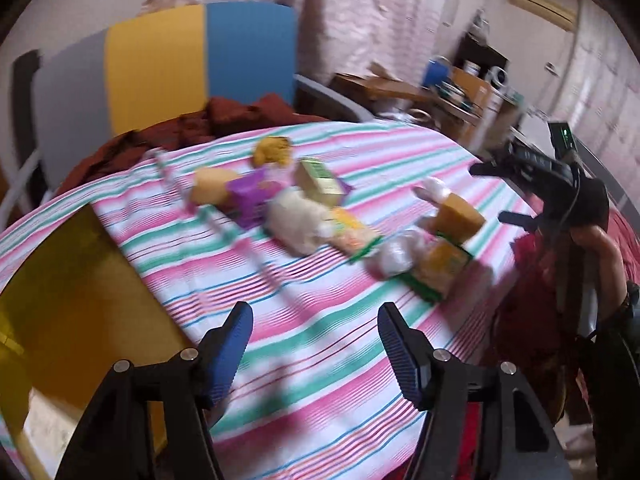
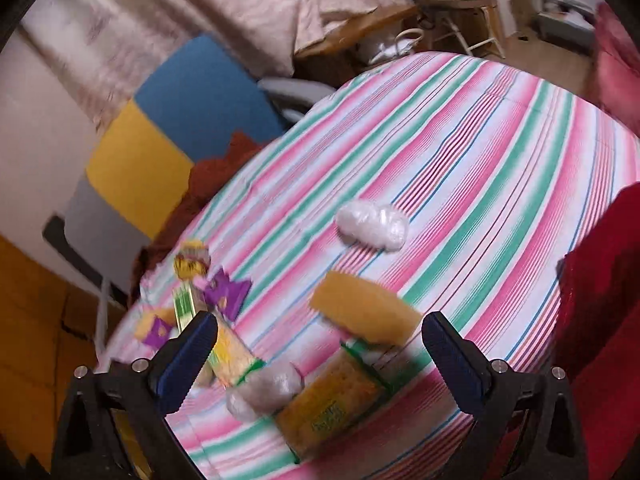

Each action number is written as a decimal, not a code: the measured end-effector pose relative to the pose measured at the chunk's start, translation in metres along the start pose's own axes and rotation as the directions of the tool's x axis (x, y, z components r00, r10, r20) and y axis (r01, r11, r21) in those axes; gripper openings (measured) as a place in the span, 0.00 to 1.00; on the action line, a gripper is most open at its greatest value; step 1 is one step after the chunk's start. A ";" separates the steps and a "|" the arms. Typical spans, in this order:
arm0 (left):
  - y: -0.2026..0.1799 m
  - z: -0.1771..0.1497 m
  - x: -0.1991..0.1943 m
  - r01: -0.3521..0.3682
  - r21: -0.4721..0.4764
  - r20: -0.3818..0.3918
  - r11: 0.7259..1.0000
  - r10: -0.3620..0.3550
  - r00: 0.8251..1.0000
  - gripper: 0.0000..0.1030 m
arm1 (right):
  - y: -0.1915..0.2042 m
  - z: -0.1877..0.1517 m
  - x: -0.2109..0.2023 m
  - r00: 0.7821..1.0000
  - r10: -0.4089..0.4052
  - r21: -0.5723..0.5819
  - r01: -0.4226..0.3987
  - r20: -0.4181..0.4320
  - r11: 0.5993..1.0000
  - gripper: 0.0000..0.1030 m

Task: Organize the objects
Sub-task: 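Reach the left tool to the clear plastic bag bundle and grasp it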

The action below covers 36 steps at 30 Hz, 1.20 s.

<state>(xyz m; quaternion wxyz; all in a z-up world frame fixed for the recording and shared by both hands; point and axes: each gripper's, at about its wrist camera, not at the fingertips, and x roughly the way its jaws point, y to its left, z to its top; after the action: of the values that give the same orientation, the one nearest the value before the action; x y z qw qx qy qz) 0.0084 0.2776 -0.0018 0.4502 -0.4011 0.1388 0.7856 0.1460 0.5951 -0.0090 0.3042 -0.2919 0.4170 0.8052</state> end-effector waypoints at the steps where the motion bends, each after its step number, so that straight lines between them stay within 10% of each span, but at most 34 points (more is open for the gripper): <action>1: -0.006 0.004 0.008 0.020 0.014 -0.010 1.000 -0.020 1.000 0.63 | 0.000 0.000 0.000 1.000 0.019 0.004 -0.019 0.003 1.000 1.00; 25: -0.096 0.049 0.163 0.146 0.277 -0.181 0.950 -0.097 0.979 0.55 | -0.008 0.000 0.012 0.992 0.122 0.056 -0.120 -0.043 0.991 1.00; 27: -0.093 0.047 0.170 0.156 0.259 -0.204 0.953 -0.104 0.973 0.36 | -0.008 0.000 0.012 0.992 0.122 0.057 -0.120 -0.043 0.991 1.00; 36: -0.070 0.027 0.139 0.133 0.178 -0.152 0.975 -0.106 0.983 0.35 | -0.010 -0.001 0.019 0.994 0.085 0.071 -0.079 -0.075 0.994 1.00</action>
<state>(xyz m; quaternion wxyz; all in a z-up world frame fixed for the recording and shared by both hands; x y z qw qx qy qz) 0.0147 0.4153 -0.0799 0.5216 -0.4193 0.2195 0.7099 0.1409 0.6041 -0.0282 0.2640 -0.2954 0.4674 0.7903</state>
